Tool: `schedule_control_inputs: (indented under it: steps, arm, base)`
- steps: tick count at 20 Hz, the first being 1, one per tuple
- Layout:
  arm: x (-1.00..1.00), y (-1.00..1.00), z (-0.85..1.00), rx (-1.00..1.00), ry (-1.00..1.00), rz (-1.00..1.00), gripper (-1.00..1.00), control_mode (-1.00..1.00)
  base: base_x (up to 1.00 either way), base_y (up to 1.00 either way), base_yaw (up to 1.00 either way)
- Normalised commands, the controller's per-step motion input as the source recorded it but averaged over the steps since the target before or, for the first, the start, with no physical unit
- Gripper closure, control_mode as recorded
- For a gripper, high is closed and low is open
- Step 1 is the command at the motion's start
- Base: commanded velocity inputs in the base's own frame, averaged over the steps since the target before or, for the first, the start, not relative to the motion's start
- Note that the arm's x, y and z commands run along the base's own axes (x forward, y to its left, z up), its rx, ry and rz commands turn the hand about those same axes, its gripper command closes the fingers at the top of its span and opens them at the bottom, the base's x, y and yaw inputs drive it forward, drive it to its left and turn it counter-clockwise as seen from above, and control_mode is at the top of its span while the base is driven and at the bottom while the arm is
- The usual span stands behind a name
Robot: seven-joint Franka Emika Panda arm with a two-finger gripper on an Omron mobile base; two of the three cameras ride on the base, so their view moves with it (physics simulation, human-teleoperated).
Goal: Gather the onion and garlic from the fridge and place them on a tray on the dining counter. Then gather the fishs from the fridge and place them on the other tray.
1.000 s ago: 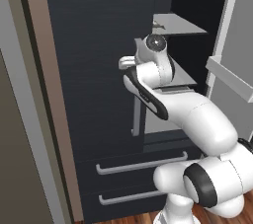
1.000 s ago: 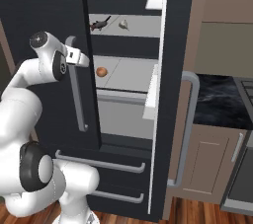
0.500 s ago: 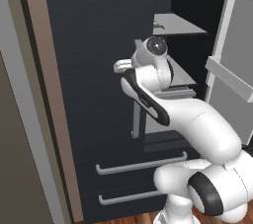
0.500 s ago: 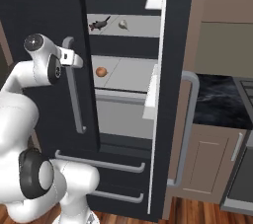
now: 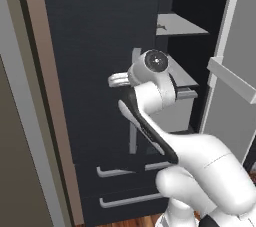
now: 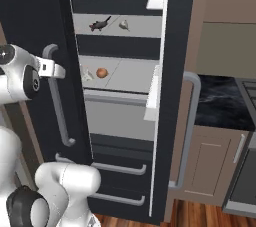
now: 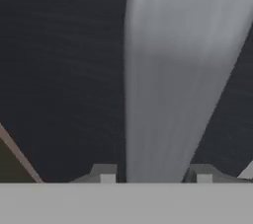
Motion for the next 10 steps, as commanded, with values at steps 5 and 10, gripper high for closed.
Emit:
schedule_control_inputs:
  steps: [5,10]
  arm:
    - [-0.99,0.65,-0.15,0.01,-0.04,0.01,-1.00,-1.00]
    - [-0.93,0.26,-0.01,0.10,0.00,-0.03,-1.00,-1.00]
  base:
    - [0.00,0.00,0.00]
    - [0.00,0.00,0.00]
